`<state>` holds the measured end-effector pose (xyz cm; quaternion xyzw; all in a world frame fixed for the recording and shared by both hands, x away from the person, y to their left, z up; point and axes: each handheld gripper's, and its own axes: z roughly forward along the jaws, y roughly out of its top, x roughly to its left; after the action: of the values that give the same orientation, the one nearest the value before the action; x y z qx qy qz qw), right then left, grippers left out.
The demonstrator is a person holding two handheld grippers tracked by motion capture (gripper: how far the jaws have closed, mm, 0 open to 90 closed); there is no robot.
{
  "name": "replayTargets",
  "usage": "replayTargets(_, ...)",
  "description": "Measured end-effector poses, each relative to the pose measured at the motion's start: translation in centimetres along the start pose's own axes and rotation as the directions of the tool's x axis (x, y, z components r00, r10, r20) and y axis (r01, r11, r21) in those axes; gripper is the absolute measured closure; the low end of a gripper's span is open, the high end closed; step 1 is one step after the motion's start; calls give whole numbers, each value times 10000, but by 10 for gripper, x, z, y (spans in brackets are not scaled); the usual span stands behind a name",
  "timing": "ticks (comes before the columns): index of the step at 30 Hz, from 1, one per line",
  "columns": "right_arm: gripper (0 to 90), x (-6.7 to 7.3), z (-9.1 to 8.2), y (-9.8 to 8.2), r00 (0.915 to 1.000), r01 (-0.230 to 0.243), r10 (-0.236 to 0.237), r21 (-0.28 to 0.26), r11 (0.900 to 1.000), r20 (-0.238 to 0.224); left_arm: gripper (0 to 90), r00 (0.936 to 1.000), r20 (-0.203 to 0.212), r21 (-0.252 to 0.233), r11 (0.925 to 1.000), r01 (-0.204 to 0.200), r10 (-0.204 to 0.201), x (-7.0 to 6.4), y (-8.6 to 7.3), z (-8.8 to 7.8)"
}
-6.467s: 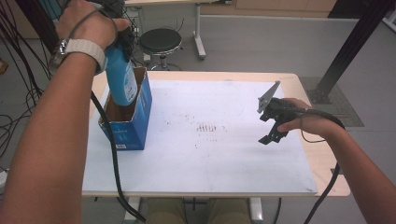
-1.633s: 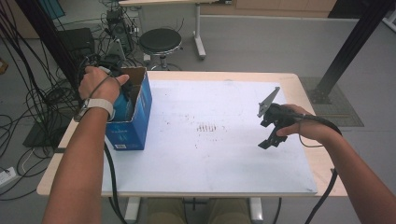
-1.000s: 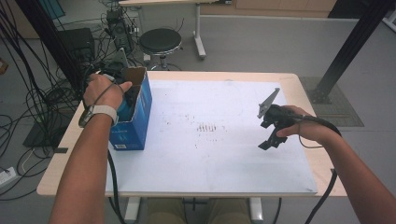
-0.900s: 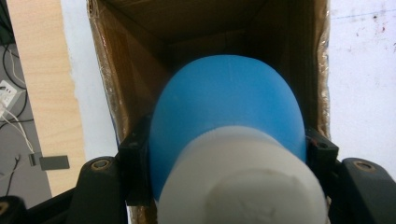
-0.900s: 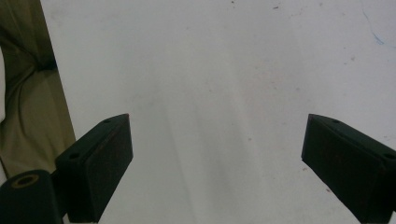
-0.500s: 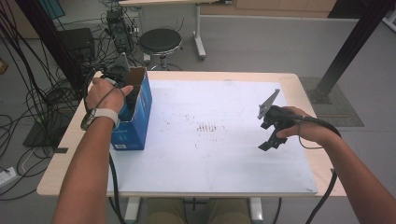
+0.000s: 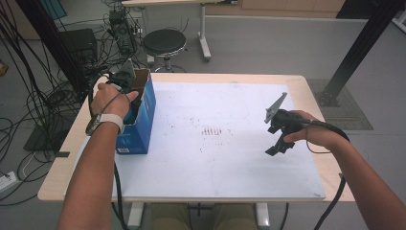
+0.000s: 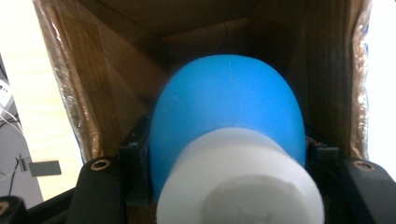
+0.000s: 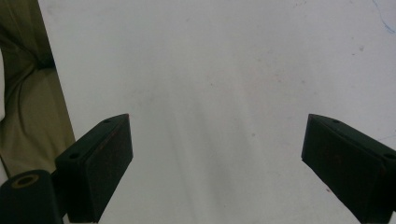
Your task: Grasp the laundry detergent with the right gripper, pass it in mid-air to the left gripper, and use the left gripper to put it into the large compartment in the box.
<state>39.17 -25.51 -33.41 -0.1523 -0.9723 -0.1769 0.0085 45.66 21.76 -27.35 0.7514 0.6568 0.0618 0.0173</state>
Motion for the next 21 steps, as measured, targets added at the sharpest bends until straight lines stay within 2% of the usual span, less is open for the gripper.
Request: replayTargets(21, 89, 1, 1, -1, 10000, -78, 78, 30, 10000, -9, 372, 10000, 6, -28, 10000, 39, -39, 1, 1, 1)
